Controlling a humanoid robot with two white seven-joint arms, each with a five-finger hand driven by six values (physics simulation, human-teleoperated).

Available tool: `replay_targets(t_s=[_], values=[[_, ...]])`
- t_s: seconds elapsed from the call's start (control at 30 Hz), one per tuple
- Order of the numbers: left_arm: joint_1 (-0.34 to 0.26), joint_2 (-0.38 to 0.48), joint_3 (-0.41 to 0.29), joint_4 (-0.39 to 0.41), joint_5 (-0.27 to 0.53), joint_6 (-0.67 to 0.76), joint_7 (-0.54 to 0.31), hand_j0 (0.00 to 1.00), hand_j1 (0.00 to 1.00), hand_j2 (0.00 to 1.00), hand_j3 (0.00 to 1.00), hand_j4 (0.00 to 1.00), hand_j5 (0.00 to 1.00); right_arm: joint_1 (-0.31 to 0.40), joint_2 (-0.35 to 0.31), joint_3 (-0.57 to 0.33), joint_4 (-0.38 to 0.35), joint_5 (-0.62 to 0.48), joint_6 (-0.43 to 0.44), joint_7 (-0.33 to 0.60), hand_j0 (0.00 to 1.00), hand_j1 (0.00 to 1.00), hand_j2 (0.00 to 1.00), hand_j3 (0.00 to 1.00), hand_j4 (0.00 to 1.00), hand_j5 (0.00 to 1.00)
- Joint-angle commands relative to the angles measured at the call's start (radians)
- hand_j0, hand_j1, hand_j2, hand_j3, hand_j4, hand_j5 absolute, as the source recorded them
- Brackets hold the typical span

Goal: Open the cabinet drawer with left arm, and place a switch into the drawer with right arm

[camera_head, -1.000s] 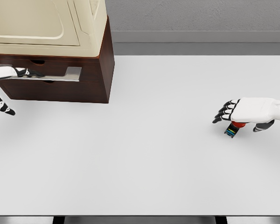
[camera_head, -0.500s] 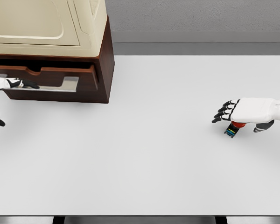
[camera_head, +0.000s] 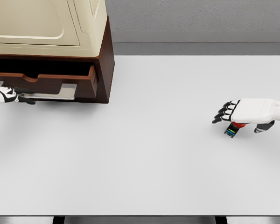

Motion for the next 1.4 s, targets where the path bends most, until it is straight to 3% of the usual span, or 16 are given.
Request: replay_targets(t_s=[0.0,0.43,0.73,1.1,1.37], values=[[0.002,0.021,-0.008,-0.021,0.100,-0.058,-0.011,1.00,1.00,1.00,1.00,1.00,1.00,0.000,-0.001,0.000,0.000,-0.004,0.002,0.000,1.00,1.00,1.00,1.00,1.00,1.00],[0.012,0.072,-0.011,-0.023,0.106,-0.110,-0.011,1.00,1.00,1.00,1.00,1.00,1.00,0.002,-0.001,-0.002,0.000,-0.004,0.002,0.000,1.00,1.00,1.00,1.00,1.00,1.00],[0.019,0.095,-0.024,-0.021,0.127,-0.110,-0.011,1.00,1.00,1.00,1.00,1.00,1.00,0.003,-0.004,0.000,0.000,-0.004,0.002,0.000,0.77,0.77,0.77,0.77,0.77,0.77],[0.005,0.090,-0.013,-0.023,0.158,-0.110,-0.013,1.00,1.00,1.00,1.00,1.00,1.00,0.008,-0.004,-0.005,0.001,-0.005,0.002,0.000,0.78,0.78,0.78,0.78,0.78,0.78],[-0.004,0.100,0.012,-0.031,0.252,-0.110,-0.013,1.00,1.00,1.00,1.00,1.00,1.00,0.008,-0.003,-0.005,0.003,-0.005,0.002,0.000,0.79,0.79,0.79,0.79,0.79,0.79]])
